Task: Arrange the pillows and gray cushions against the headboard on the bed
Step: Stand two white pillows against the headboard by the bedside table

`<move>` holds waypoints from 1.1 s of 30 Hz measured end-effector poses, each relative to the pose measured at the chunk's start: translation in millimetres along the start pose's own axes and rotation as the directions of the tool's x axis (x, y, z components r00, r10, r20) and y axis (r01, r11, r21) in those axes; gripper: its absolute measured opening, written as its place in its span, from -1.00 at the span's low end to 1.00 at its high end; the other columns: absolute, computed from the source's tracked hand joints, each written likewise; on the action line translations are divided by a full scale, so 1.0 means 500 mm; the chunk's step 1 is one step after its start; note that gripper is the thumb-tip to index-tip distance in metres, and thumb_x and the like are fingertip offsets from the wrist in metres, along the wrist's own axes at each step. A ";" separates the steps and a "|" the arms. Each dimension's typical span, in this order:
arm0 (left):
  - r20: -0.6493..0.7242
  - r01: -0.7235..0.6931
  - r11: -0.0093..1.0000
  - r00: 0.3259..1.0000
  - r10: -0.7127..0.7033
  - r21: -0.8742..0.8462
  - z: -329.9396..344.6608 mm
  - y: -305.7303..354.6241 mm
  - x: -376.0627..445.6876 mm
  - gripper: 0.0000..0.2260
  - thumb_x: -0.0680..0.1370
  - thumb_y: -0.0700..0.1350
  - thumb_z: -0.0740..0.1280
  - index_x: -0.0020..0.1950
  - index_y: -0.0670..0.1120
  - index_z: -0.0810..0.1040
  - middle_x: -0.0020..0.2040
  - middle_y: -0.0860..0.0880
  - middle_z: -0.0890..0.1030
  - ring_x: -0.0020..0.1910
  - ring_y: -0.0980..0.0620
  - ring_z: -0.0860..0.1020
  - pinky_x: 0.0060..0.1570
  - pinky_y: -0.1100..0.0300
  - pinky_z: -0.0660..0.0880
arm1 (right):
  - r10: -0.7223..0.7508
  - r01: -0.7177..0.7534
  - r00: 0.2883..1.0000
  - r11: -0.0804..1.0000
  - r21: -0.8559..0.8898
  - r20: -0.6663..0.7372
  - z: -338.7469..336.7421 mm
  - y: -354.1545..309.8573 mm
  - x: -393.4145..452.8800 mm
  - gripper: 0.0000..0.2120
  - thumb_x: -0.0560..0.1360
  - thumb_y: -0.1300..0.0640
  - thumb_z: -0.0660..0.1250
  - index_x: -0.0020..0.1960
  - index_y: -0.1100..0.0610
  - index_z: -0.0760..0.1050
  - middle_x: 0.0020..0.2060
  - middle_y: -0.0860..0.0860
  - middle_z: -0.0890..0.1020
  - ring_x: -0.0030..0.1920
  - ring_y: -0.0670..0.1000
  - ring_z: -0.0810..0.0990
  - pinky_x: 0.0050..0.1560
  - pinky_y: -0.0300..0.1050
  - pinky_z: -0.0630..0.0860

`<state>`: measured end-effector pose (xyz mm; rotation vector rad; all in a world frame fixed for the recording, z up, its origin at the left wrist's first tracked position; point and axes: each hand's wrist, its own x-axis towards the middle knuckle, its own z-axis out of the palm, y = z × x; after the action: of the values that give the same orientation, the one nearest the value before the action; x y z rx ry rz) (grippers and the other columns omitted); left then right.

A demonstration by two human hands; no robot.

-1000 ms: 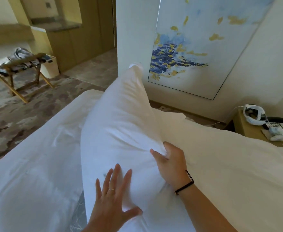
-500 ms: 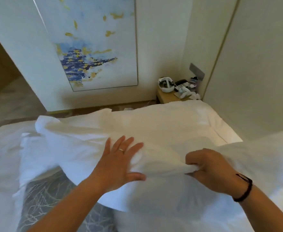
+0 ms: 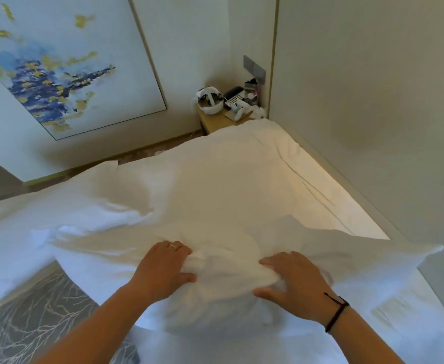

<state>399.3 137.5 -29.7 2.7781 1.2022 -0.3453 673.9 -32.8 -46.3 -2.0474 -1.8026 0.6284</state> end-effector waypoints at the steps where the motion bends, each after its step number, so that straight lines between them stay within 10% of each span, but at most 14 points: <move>1: -0.024 0.007 1.000 1.000 -0.008 -0.013 -0.003 0.001 -0.001 -0.57 0.50 0.31 0.24 0.23 0.08 0.49 0.15 0.08 0.57 0.15 0.00 0.50 0.16 0.17 0.36 | 0.005 -0.005 1.000 1.000 0.000 0.016 0.000 -0.002 0.010 -0.20 0.27 -0.64 0.00 0.30 -0.21 0.44 0.15 -0.30 0.51 0.21 -0.24 0.42 0.43 -0.19 0.13; 20: -0.260 0.006 0.984 0.964 -0.052 -0.177 0.022 -0.005 -0.103 -0.91 0.51 -0.03 0.42 -0.09 -0.02 0.57 -0.28 0.04 0.58 -0.34 -0.02 0.54 -0.30 0.15 0.45 | 0.054 -0.042 0.997 0.978 -0.202 0.053 0.052 -0.063 0.009 -0.77 0.54 -0.16 0.23 -0.06 -0.04 0.26 -0.11 -0.05 0.57 -0.28 0.04 0.39 -0.27 -0.09 0.21; 33: -0.345 -0.093 0.954 0.938 -0.011 -0.284 0.047 -0.040 -0.106 -0.91 0.48 -0.06 0.46 -0.07 -0.02 0.61 -0.27 0.01 0.62 -0.29 -0.09 0.61 -0.27 0.12 0.46 | 0.024 -0.042 0.999 0.896 -0.442 -0.046 0.005 -0.104 -0.027 -0.79 0.49 -0.10 0.34 -0.09 0.04 0.48 -0.23 -0.05 0.52 -0.23 0.04 0.47 -0.20 -0.12 0.23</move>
<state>345.7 109.4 -39.3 2.6569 1.1410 0.3175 627.8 -39.1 -19.6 -2.3572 -2.0365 0.1864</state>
